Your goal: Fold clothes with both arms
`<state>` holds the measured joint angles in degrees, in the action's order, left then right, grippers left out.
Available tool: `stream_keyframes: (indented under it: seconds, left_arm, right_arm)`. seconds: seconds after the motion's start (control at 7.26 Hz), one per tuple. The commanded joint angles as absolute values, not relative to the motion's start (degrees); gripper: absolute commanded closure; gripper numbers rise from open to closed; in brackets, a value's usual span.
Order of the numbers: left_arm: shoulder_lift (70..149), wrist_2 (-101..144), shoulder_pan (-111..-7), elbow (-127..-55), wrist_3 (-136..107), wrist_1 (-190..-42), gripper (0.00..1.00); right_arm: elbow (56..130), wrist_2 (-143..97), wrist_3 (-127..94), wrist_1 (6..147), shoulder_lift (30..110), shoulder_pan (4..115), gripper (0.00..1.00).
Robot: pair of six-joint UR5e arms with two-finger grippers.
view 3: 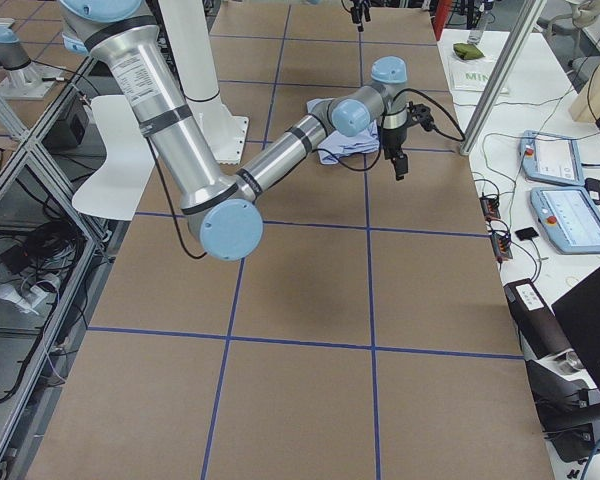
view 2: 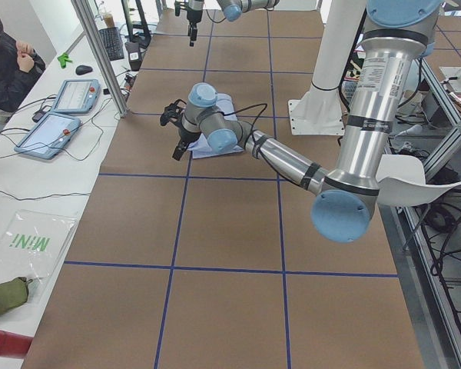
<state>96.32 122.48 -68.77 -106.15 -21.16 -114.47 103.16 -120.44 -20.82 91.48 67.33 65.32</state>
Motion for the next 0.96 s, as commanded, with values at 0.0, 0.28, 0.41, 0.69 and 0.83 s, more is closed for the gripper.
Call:
stream_keyframes:
  seconds: [0.0, 0.28, 0.41, 0.69, 0.83]
  left_arm:
    - [89.85, 126.38, -82.03, -106.17, -0.97, -110.24, 0.0]
    - [89.3, 126.56, -90.94, -106.61, 7.01, -99.11, 0.0]
    - [87.47, 126.39, -91.31, -106.0, 8.08, -98.18, 0.0]
    - [85.52, 127.7, -92.02, -101.71, 8.17, -94.76, 0.0]
    - [84.04, 128.05, -93.76, -102.3, 8.17, -94.92, 0.0]
  right_arm:
    - [107.83, -124.44, -1.04, 91.76, 82.12, 77.29, 0.0]
    - [109.49, -135.31, 7.61, 103.44, 84.38, 87.5, 0.0]
    - [110.29, -135.0, 8.17, 111.19, 86.72, 87.8, 0.0]
    - [110.13, -135.44, 8.17, 107.96, 94.37, 87.8, 0.0]
    - [110.04, -135.27, 7.83, 105.15, 97.0, 87.72, 0.0]
